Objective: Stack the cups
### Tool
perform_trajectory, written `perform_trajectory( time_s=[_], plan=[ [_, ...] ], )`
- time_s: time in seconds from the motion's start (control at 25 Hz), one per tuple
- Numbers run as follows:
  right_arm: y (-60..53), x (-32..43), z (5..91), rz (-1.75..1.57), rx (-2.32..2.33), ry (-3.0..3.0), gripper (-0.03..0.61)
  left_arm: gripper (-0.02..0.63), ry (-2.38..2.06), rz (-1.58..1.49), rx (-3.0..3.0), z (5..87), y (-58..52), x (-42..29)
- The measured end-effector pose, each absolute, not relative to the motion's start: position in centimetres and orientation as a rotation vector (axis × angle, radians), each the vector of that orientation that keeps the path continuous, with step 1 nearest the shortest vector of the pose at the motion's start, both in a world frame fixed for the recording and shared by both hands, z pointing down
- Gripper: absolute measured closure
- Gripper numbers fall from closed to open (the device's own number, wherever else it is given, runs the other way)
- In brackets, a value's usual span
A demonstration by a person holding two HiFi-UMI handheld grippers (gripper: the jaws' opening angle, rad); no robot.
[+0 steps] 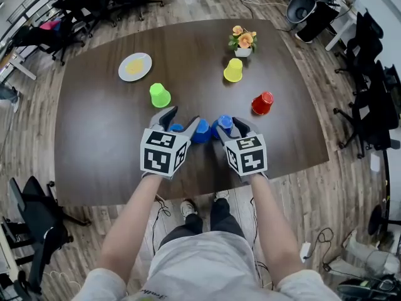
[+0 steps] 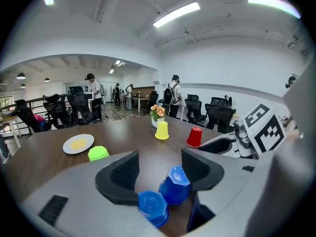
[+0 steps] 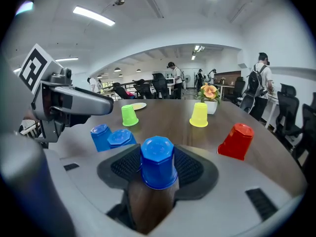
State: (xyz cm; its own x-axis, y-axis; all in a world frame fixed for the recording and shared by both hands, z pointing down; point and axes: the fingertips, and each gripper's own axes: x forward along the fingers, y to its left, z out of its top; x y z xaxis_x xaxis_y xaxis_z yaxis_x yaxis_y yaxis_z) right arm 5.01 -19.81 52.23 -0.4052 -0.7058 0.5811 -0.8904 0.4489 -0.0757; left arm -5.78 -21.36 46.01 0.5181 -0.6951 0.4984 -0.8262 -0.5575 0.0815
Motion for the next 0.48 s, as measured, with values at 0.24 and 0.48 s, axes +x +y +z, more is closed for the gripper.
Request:
perform_trajectory(
  time_s=[0.24, 0.48],
  plan=[
    [-19.6, 4.9, 51.4, 0.56, 1.337, -2.275, 0.359, 0.344, -1.269, 0.597, 2.459, 45.6, -21.2, -5.2],
    [-21.1, 9.2, 48.7, 0.505, 1.45, -2.274, 0.359, 0.344, -1.281, 0.577, 2.472, 44.7, -21.8, -3.4]
  ],
)
